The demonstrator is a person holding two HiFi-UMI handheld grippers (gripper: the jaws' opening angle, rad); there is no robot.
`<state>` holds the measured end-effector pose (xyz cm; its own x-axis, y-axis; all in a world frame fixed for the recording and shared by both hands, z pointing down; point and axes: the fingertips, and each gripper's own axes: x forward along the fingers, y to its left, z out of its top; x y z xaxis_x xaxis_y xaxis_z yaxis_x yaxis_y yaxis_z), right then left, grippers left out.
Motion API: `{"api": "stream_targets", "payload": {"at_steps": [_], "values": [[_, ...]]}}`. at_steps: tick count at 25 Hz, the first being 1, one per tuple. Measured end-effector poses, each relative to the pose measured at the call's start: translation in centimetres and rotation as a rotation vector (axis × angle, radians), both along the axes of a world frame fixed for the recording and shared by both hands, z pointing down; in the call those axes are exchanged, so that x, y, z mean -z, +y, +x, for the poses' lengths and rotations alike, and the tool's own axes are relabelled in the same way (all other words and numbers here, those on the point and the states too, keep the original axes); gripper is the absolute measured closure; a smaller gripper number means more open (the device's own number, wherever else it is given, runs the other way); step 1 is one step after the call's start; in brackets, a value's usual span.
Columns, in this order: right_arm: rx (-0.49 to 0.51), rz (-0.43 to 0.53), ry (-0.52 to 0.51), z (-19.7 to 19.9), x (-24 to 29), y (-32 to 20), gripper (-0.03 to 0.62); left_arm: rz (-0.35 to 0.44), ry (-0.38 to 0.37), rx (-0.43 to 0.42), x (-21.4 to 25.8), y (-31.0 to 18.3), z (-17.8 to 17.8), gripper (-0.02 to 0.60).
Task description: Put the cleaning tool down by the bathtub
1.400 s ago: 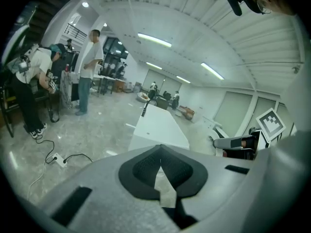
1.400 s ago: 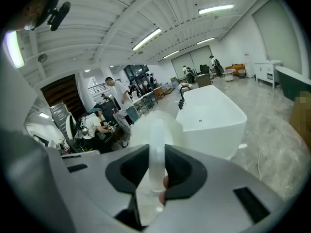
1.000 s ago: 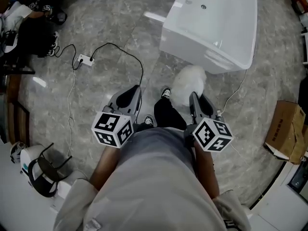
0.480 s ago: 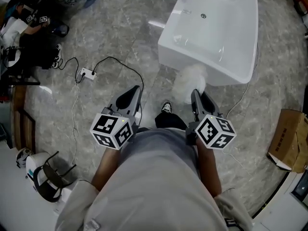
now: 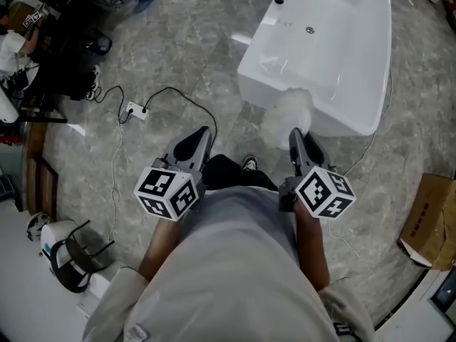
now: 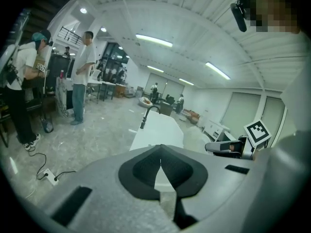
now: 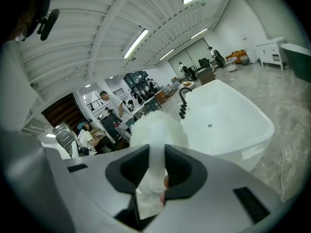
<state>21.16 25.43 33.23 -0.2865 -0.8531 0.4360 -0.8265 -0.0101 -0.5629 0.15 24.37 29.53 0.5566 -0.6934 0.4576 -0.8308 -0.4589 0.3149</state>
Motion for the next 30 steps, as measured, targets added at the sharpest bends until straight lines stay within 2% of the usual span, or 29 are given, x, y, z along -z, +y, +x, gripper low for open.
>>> {"api": "stream_targets", "payload": {"at_steps": [12,22,30], "values": [[-0.035,-0.024,0.007,1.2,-0.4,-1.5,0.508,-0.045,0.031,0.003,-1.2,-2.6,0.0,0.577],[-0.037,-0.037,0.041,-0.4,0.0,-7.9,0.508,-0.049,0.066,-0.008,-1.3,-10.3,-1.4,0.577],[-0.052,-0.057,0.062,-2.4,0.5,-14.0,0.508,-0.056,0.111,-0.055,-0.9,-17.8,-2.5,0.577]]}}
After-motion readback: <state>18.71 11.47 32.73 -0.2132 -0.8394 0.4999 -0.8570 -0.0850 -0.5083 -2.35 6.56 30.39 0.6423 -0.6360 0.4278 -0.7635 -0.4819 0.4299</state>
